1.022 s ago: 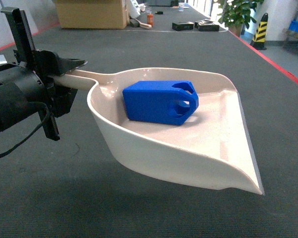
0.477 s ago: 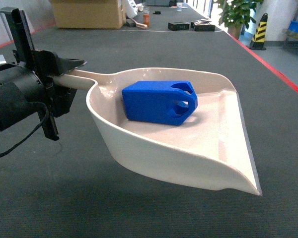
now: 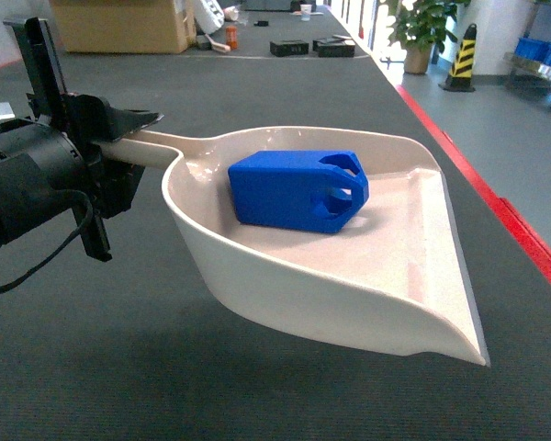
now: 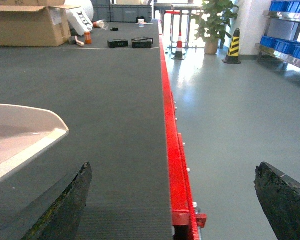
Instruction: Place part in tray to right shelf
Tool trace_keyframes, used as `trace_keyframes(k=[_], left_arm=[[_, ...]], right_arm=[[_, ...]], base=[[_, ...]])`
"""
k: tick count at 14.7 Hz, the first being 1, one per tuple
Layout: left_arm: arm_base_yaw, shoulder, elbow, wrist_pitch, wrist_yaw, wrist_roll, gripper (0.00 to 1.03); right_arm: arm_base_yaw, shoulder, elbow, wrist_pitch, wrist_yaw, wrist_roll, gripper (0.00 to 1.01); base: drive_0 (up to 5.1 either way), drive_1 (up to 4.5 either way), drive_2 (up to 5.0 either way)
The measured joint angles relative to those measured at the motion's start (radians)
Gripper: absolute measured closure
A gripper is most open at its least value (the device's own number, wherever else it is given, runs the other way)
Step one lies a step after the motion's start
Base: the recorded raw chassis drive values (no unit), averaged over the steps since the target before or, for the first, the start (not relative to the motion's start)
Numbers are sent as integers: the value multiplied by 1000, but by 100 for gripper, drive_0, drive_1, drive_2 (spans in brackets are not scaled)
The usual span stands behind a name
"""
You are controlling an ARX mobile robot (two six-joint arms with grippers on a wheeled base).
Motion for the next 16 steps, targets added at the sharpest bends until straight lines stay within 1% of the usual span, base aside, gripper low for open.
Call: trace_keyframes(k=[16], left_arm=[[0, 0, 1, 1, -1, 0, 90]], right_arm=[[0, 0, 0, -2, 0, 0, 3]], base=[[507, -239, -239]])
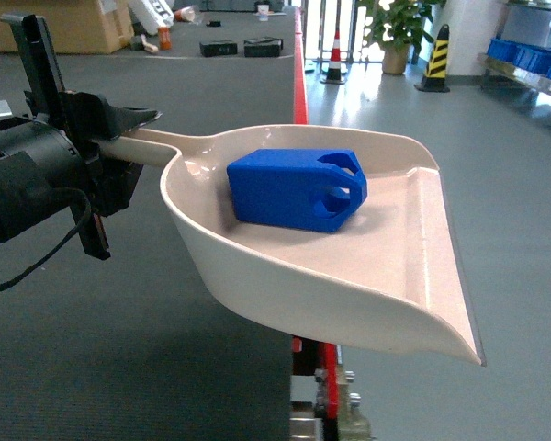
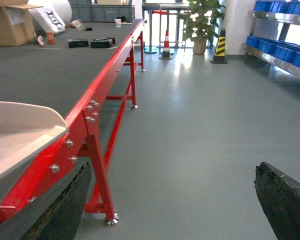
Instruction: Place part in tray to right shelf
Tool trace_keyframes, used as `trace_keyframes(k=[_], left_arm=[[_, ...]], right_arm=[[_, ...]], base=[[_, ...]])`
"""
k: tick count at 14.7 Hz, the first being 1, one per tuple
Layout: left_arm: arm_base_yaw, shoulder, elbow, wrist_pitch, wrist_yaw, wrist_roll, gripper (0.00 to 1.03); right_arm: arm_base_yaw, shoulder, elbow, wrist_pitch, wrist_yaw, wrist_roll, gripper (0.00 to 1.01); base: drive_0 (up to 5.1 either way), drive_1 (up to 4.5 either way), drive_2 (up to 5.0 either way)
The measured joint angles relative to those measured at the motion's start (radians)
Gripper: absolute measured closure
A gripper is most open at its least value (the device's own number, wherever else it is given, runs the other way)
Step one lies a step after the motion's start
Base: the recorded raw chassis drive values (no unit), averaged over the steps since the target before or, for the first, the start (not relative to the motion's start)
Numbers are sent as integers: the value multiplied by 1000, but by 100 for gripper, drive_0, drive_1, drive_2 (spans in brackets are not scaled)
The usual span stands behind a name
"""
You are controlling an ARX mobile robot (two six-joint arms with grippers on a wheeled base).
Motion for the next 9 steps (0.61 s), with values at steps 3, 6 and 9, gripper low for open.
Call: trace_keyframes(k=[3, 6, 9], left_arm=[[0, 0, 0, -1, 2, 0, 90], [1, 0, 0, 0, -3, 0, 90], [0, 0, 0, 0, 2, 0, 90]], right_arm=[[0, 0, 0, 1, 0, 0, 3], [0, 0, 0, 2, 0, 0, 3], [0, 0, 0, 2, 0, 0, 3]], base=[[505, -241, -241], [505, -240, -240], [507, -238, -238]])
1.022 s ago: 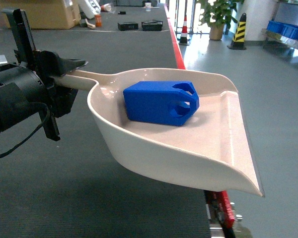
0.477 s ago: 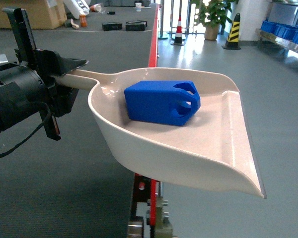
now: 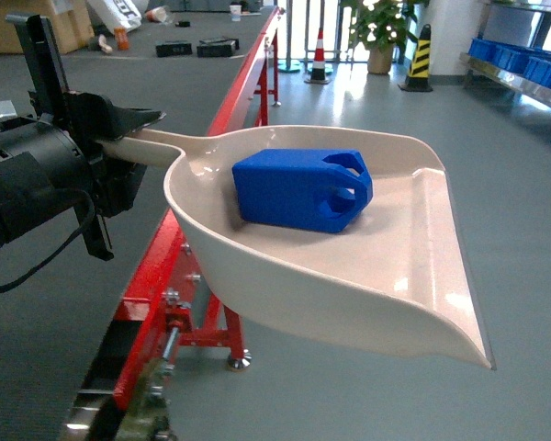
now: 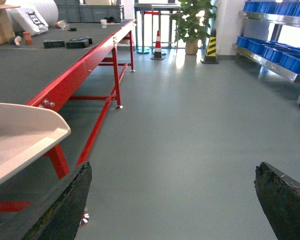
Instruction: Place part in tray to right shelf
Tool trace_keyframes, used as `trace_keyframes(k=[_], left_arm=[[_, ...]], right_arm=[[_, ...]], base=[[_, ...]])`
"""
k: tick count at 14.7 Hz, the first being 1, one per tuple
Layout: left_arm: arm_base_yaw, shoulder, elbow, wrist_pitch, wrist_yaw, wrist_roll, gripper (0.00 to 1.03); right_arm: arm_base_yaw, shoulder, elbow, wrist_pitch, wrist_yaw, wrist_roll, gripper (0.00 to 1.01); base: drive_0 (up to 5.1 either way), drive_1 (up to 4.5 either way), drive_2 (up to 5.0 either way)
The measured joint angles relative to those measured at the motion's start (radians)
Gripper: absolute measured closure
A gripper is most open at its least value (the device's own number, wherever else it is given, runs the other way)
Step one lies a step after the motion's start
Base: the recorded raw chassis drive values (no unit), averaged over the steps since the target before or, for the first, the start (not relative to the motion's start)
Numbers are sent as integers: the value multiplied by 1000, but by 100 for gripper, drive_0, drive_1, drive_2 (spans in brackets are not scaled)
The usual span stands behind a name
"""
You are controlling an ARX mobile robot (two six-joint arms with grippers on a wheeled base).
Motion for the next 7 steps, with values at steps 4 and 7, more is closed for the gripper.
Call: trace_keyframes(k=[4, 7], left_arm=[[0, 0, 0, -2, 2, 0, 90], [0, 0, 0, -1, 0, 0, 90]], right_arm=[[0, 0, 0, 1, 0, 0, 3], [0, 0, 0, 1, -1, 0, 3]], base=[[508, -237, -237], [494, -251, -251]])
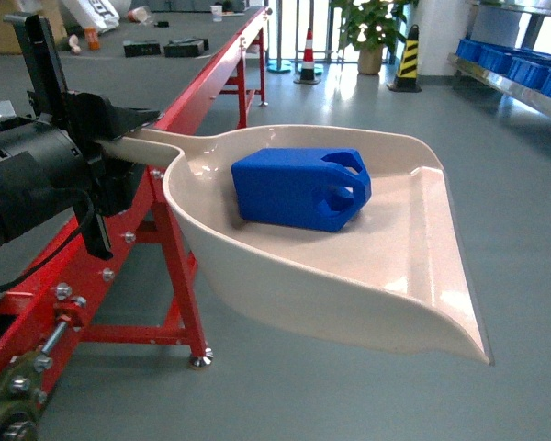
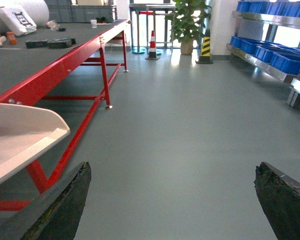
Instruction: Place part in tray to right shelf
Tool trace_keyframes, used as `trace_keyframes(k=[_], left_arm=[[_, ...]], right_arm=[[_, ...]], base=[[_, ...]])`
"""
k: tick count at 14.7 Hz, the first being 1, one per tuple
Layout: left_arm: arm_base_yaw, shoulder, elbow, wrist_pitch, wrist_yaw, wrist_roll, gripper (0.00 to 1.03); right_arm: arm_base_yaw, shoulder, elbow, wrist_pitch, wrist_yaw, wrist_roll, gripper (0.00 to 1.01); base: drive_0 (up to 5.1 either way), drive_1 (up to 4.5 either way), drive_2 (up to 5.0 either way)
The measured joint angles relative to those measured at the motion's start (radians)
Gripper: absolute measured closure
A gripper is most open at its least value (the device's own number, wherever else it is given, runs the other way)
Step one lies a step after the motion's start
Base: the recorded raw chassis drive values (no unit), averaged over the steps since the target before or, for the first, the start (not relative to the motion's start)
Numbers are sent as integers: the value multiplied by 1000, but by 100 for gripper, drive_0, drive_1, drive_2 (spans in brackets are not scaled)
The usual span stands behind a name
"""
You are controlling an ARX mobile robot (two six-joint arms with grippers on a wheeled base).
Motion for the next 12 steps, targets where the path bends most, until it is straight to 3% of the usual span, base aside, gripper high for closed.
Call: trace_keyframes(k=[12], left_arm=[[0, 0, 0, -2, 0, 1, 90]], right_arm=[[0, 0, 0, 0, 0, 0, 3]], base=[[503, -242, -242]])
